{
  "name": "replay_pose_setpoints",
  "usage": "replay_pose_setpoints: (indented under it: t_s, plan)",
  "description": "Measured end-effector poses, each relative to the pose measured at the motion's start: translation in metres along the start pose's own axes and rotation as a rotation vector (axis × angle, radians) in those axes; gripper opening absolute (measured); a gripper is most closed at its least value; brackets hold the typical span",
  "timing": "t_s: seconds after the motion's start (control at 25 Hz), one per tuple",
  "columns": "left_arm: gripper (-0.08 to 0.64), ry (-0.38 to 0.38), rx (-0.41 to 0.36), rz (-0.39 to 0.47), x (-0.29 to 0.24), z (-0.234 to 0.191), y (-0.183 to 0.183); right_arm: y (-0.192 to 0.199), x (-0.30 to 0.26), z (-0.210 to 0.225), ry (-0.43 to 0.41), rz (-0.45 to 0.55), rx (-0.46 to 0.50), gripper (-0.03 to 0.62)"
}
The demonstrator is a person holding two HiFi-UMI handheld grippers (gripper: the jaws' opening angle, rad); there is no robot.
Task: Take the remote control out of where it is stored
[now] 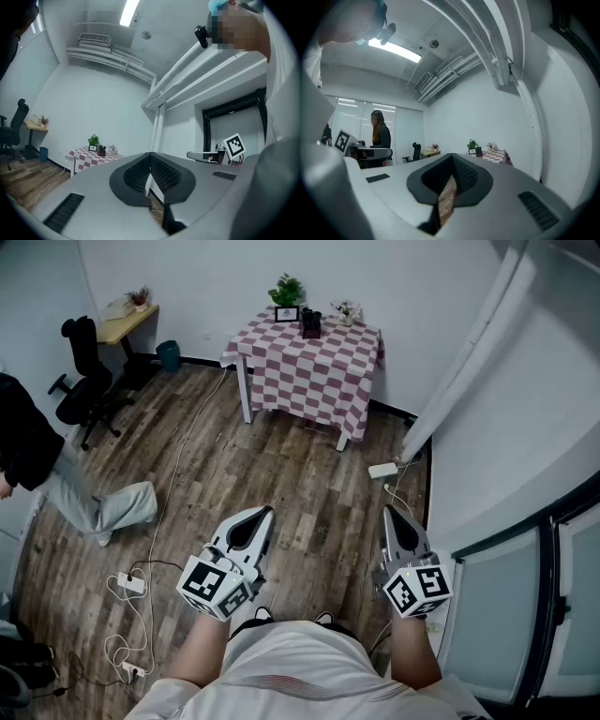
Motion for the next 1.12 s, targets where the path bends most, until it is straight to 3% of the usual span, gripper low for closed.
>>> replay_pose_setpoints:
  t_s: [0.6,1.12]
  plan:
    - [0.009,0.006,0.008,-0.018,0.011,-0.015,0.002,0.007,-0.006,-0.020,-0.010,0.018,-0.035,0.012]
    - [0.009,0.010,0.011,-0.020,0.046,-0.063,0.001,0.023,-0.031,-0.063,0.031,0.007,-0.039,0.012]
Point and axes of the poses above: the fingertips, and each gripper's own axes: x backward along the fingers, z to its right, y out of its underside, the point moved 2 cm from there along x, backward along the fingers, and after that the axes turned 5 degrees about y, right-handed, at the moved point
